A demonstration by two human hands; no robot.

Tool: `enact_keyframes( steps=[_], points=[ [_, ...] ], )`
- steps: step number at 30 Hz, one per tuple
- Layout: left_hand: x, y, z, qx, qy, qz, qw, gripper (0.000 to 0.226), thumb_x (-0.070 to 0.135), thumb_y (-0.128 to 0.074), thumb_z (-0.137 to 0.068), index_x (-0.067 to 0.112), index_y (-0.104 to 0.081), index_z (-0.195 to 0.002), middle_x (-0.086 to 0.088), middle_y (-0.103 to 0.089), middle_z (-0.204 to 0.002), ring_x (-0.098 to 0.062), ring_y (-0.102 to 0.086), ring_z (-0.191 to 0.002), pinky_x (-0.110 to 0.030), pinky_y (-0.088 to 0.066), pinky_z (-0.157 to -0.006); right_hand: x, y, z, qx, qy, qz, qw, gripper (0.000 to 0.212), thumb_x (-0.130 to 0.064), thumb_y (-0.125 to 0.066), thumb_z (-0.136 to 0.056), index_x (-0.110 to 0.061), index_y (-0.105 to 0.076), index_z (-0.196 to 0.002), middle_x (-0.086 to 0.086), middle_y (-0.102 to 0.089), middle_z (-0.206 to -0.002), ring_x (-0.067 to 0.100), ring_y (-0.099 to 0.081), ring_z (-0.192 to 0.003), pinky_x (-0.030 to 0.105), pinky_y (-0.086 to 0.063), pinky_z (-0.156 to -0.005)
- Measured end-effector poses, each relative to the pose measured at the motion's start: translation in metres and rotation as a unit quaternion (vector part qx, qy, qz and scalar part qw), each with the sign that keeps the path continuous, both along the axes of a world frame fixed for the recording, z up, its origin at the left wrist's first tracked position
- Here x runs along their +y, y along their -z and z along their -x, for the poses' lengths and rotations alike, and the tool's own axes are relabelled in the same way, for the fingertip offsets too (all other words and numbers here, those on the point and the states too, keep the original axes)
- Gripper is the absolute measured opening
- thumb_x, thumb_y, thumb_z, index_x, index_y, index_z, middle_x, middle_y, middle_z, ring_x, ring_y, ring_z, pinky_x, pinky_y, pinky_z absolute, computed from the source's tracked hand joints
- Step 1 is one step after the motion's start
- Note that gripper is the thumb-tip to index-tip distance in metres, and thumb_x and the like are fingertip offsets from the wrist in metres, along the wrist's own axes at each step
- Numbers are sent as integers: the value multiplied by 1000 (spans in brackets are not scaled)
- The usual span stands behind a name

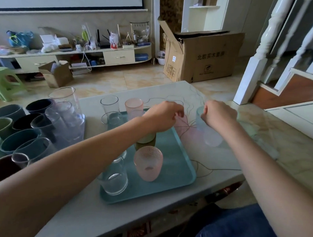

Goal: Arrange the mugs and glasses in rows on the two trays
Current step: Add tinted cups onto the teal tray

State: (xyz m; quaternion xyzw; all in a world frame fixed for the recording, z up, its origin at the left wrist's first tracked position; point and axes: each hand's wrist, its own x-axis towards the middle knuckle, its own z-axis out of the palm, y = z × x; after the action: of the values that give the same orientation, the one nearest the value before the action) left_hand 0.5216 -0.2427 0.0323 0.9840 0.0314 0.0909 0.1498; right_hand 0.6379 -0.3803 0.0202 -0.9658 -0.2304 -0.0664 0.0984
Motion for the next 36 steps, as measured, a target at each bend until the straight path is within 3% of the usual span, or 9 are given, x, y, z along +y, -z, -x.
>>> enact_keyframes(
  steps=[6, 12, 17, 21, 25, 30, 36],
  points=[
    [-9, 30, -75, -4, 8, -41, 999, 53, -6, -45, -82, 23, -52, -126, 1, -52, -133, -23, -53, -115, -42, -50, -89, -12, 20, -8, 100, 10, 63, 993, 47, -43, -70, -79, -9, -59, -109, 12, -63, -106, 31, -61, -99, 31, -40, -74],
    [-9, 58, -122, 23, 45, -94, 994, 38, 16, -63, -85, 22, -57, -122, -2, -47, -129, -22, -42, -120, -36, -38, -93, 3, 30, -10, 69, -11, 59, 996, 28, -25, -62, -87, -11, -56, -111, 9, -63, -111, 30, -61, -104, 30, -38, -72],
    [-9, 73, -137, 9, 41, -63, 997, 15, 14, -51, -89, 14, -60, -101, -4, -57, -111, -24, -52, -106, -32, -34, -72, 12, 35, -16, 41, -27, 30, 998, 26, -21, -58, -88, -15, -58, -114, 8, -64, -111, 30, -62, -104, 29, -34, -70],
    [13, 64, -135, 14, 24, -46, 999, 6, 19, -56, -88, 16, -60, -91, -2, -58, -102, -25, -56, -97, -33, -41, -72, 21, 35, -14, 26, -46, 30, 998, 17, -17, -55, -90, -13, -59, -106, 9, -64, -106, 30, -62, -100, 29, -34, -69],
    [60, 43, -118, 17, -26, -43, 999, 7, 23, -64, -83, 18, -62, -88, -2, -63, -101, -26, -58, -96, -42, -50, -84, 25, 34, -10, 18, -59, 22, 998, 5, -13, -54, -89, -16, -58, -88, 7, -65, -96, 30, -64, -92, 27, -34, -66],
    [109, 33, -92, 4, -135, -81, 988, 5, 23, -65, -83, 21, -65, -87, -3, -68, -99, -26, -61, -89, -31, -46, -76, 33, 32, -4, 42, -64, 23, 997, 6, -15, -58, -90, -14, -60, -96, 7, -65, -99, 28, -64, -95, 27, -35, -67],
    [115, 49, -78, 68, -156, -77, 982, 12, 28, -66, -83, 19, -67, -92, -3, -68, -101, -26, -62, -92, -35, -49, -82, 44, 33, 0, 56, -79, 16, 995, 14, -14, -58, -90, -16, -63, -102, 7, -65, -101, 28, -63, -95, 27, -37, -68]
  ],
)
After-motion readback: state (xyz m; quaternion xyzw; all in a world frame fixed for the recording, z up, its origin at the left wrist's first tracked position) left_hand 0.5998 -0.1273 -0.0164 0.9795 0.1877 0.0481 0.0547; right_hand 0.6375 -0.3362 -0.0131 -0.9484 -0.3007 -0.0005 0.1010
